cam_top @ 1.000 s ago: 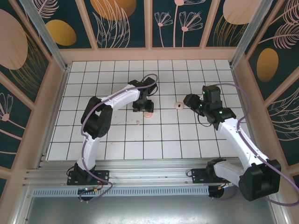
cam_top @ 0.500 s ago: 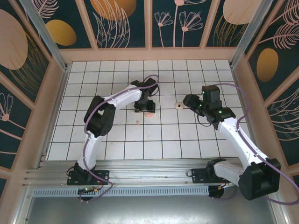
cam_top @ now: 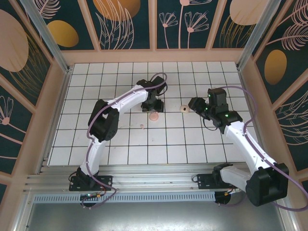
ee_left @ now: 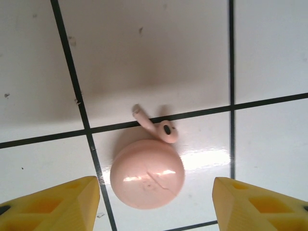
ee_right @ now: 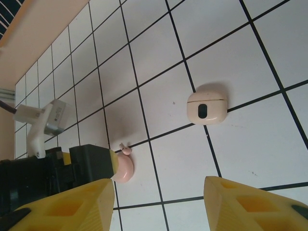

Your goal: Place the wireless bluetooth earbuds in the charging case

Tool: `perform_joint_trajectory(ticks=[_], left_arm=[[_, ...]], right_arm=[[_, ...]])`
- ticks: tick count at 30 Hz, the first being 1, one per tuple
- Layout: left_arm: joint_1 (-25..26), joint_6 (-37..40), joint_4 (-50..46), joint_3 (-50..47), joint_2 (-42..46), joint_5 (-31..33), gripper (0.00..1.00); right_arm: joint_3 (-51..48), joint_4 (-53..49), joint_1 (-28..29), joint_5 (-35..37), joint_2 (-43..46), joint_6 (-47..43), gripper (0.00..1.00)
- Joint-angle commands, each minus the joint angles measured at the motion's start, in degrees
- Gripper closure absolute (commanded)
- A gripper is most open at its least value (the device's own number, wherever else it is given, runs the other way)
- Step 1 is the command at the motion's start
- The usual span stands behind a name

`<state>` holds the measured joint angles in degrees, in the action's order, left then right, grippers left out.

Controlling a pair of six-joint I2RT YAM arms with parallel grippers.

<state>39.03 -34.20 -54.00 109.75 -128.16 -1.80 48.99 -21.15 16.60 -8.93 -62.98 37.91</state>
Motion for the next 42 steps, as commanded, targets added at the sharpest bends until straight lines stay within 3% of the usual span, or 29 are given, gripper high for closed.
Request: perform_joint_trajectory(ticks=[1,42], left_arm=[[0.6,-1.7,-3.3,2.6,0.0,1.0,0.37],[1.4,-0.1,-1.7,-2.9,-5.9,1.3,0.37]], right_arm=[[-0.5,1.6,0.4,-0.5,-0.5,0.5,0.47],[-1.0,1.2,0.3,-1.0,0.0,0.5,0.47]])
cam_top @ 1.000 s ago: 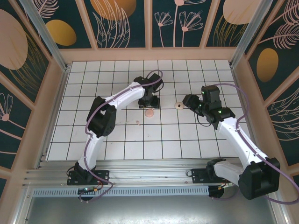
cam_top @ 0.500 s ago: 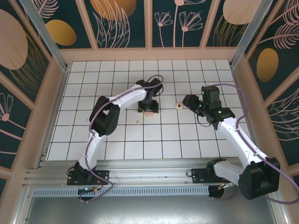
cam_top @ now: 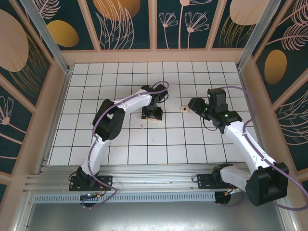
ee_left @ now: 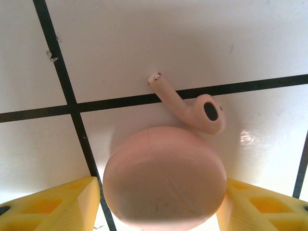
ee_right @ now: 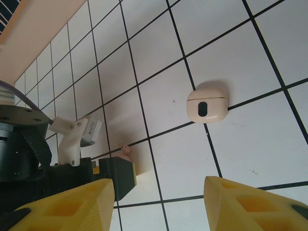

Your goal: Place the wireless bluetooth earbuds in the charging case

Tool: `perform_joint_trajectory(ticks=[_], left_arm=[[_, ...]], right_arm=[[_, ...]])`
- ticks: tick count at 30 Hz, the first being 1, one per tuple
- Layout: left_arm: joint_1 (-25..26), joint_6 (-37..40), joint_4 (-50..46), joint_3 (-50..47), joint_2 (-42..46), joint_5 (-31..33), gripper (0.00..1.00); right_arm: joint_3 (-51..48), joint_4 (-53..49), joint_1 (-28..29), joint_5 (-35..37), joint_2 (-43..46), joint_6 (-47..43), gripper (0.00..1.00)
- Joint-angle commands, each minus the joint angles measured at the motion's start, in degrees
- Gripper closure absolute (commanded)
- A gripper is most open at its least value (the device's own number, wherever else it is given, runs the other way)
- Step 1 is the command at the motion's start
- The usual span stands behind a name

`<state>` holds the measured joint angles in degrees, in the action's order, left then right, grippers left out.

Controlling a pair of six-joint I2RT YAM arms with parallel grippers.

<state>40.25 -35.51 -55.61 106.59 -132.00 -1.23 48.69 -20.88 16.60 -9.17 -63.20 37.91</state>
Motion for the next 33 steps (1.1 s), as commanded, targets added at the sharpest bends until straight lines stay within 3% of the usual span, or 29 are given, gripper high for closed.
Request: perform_joint_trajectory(ticks=[1,21,26,29,33], left_arm=[[0.2,1.4,-0.2,0.6,-2.2,0.7,0.37],[0.2,2.6,0.1,2.4,1.9,2.6,0.49],[0.3,4.4,5.4,-3.7,9.1,1.4,0.51],[0.4,6.9,13.2,-11.0,15.4,0.8,0.53],[0.4,12.7,24.9,-22.1,24.4,-4.7,0.56]], right_arm=[[-0.7,0.9,0.3,-0.8,0.2,0.5,0.47],[-0.9,1.0,0.4,-2.0,0.3,0.7,0.47],[-1.2,1.7,0.3,-4.7,0.4,0.1,0.47],[-2.1,3.9,0.3,-7.9,1.0,-1.3,0.48],[-3.7,8.5,0.3,-13.6,3.0,-4.3,0.49]])
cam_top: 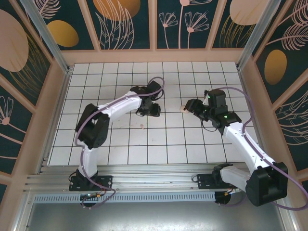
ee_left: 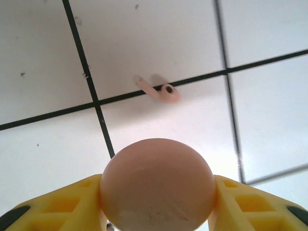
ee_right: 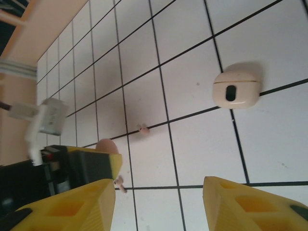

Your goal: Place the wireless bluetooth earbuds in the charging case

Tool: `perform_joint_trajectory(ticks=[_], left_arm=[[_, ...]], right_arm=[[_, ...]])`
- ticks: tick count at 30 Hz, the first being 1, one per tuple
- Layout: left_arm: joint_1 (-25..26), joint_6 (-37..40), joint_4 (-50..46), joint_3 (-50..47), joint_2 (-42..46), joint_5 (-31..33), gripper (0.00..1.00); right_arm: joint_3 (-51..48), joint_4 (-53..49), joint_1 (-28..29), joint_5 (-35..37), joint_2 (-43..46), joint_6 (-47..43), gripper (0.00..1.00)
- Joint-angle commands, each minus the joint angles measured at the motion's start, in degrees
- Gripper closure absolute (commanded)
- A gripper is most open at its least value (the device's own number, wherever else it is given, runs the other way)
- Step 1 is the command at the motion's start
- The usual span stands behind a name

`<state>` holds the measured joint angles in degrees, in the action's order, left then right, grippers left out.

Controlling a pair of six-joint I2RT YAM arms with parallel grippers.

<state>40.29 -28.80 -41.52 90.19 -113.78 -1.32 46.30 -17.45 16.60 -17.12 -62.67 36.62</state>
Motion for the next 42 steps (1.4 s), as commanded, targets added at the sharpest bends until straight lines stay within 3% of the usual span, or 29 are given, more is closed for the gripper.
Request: perform_joint_trajectory(ticks=[1,9,14,20,28,42], left_arm=[[0.4,7.4,13.1,-7.9,8.0,-6.0,0.56],[0.5,24.8,32.3,-24.2,22.3,-15.8,0.57],[0.5,36.1,36.0,-28.3,26.2,-18.3,0.58],[0.6,43.7,38.7,-31.2,28.8,-20.0,0.60],[1.4,46.3,41.1,-33.4,30.6,-21.1,0.62],[2.4,45.6,41.8,-32.9,30.8,-20.8,0.63]], right_arm=[[-1.5,5.9,0.3,-6.8,2.9,-3.6,0.49],[-3.2,13.7,0.5,-17.5,3.9,-4.4,0.53],[-3.6,15.3,2.9,-17.7,5.7,-6.3,0.56],[-6.7,18.4,7.2,-17.3,8.1,-6.5,0.56],[-10.3,27.1,11.6,-15.3,6.8,-0.9,0.56],[-7.7,30.3,13.5,-17.9,-0.4,-0.2,0.57]])
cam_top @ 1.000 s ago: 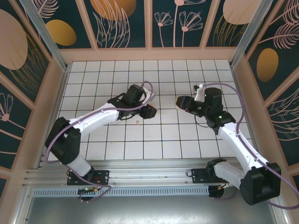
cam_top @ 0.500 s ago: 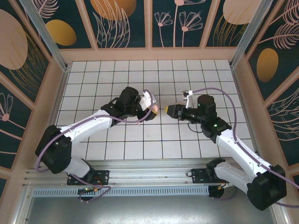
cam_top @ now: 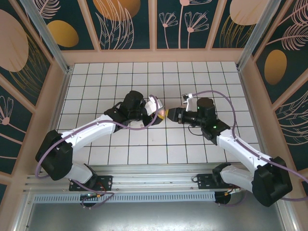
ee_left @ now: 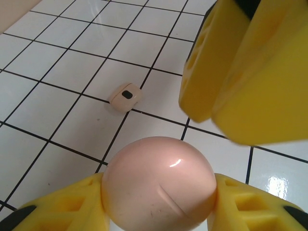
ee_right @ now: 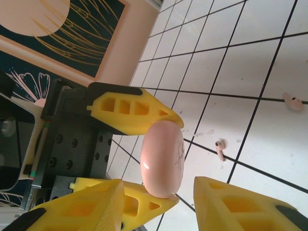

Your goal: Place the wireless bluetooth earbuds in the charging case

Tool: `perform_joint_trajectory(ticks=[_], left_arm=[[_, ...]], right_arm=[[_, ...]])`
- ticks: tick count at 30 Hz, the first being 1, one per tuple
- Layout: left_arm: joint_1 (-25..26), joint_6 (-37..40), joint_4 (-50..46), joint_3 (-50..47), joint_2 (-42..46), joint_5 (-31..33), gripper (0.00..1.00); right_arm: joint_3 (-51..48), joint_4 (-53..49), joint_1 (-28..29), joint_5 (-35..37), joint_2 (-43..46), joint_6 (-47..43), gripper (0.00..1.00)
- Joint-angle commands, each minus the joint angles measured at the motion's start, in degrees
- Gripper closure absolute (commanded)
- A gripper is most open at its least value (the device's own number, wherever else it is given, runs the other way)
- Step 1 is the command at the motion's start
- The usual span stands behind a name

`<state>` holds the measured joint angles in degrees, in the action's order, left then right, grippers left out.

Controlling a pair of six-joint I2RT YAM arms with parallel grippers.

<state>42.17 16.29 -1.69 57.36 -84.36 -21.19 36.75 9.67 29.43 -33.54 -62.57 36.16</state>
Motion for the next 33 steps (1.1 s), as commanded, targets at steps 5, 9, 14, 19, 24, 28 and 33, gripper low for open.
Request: perform_joint_trajectory(ticks=[5,9,14,19,24,28,33], left_arm=[[0.8,0.4,2.5,-0.3,1.8,-1.3,0.63],[1.1,0.1,3.3,-0.5,2.1,-1.6,0.64],[1.5,-0.2,3.7,-0.3,2.3,-1.1,0.64],[1.6,-0.4,4.0,-0.1,2.5,0.0,0.64],[1.6,-0.2,3.9,0.0,2.7,0.0,0.59],[1.6,0.7,4.2,0.0,3.1,-0.6,0.50],[1.6,3.0,2.8,0.7,4.0,-2.6,0.33]], right_arm=[[2.7,2.8,1.2,-0.4,-1.5,-0.1,0.57],[3.1,2.7,1.3,-0.5,-2.7,-0.1,0.57],[3.7,2.0,1.6,-0.5,-3.9,-0.2,0.59],[4.1,1.4,1.6,-0.5,-4.2,-0.5,0.68],[4.9,0.3,1.6,-0.7,-4.1,-2.1,0.82],[5.9,-1.7,1.6,-0.4,-3.9,-4.2,0.83],[7.8,-7.5,1.6,1.7,-2.6,-10.7,0.83]])
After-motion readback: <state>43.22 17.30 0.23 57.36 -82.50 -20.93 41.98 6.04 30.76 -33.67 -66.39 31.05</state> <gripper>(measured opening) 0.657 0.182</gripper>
